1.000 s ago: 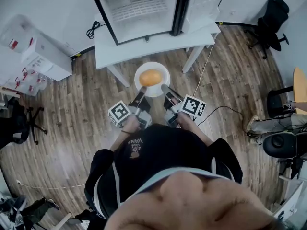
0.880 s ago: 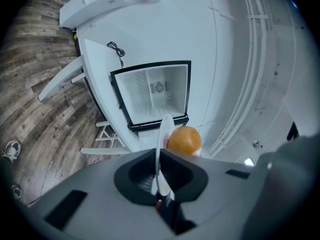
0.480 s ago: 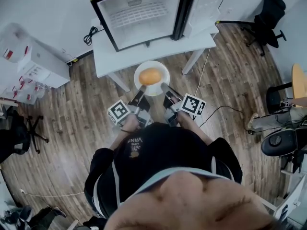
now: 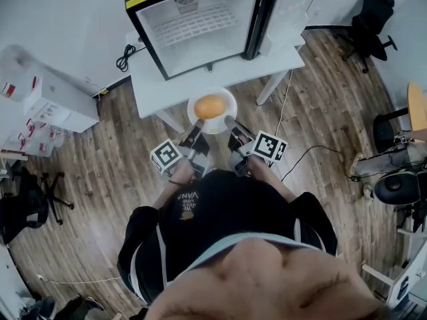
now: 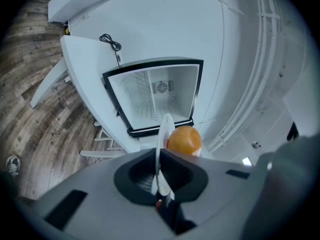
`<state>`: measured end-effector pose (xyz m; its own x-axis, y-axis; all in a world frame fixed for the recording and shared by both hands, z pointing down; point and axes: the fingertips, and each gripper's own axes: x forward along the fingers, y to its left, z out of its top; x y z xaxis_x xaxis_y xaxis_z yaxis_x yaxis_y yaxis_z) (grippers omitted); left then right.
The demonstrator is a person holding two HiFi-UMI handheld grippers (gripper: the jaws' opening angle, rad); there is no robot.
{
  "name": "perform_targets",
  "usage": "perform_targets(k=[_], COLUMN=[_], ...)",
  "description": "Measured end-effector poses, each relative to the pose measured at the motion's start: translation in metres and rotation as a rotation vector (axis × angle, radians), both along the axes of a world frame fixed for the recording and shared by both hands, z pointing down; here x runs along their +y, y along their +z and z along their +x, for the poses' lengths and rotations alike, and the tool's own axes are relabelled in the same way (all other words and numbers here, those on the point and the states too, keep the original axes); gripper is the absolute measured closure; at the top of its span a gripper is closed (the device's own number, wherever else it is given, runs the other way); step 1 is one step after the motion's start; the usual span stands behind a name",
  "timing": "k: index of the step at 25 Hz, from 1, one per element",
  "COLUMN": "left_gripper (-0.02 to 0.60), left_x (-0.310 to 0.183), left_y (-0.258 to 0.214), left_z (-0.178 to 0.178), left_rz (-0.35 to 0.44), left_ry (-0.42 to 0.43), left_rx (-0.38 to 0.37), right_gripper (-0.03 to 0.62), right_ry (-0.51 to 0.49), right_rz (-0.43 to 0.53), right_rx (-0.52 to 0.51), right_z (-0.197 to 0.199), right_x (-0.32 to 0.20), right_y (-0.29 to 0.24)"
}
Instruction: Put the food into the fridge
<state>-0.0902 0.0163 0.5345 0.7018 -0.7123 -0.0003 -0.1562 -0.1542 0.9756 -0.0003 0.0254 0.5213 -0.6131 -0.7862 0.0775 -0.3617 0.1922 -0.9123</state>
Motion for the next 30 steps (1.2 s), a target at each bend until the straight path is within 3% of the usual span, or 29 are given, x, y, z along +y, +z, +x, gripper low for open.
perform_targets(k=[11, 30], left_gripper=[0.558, 0.558], left_x=[-0.025, -0.079], left_y=[0.000, -0.001], left_z=[-0.007, -0.001], left_rz=[-0.004, -0.005], left_ry=[0.045, 0.001], left_rx=[0.010, 0.025], right_gripper=[0.576, 0.576], right_ry=[0.033, 0.002], right_rz=[-0.007, -0.037], right_rx=[0.006, 0.015], right_z=[-0.009, 0.000], right_x=[-0.021, -0.078], right_y=[0.000, 0.002])
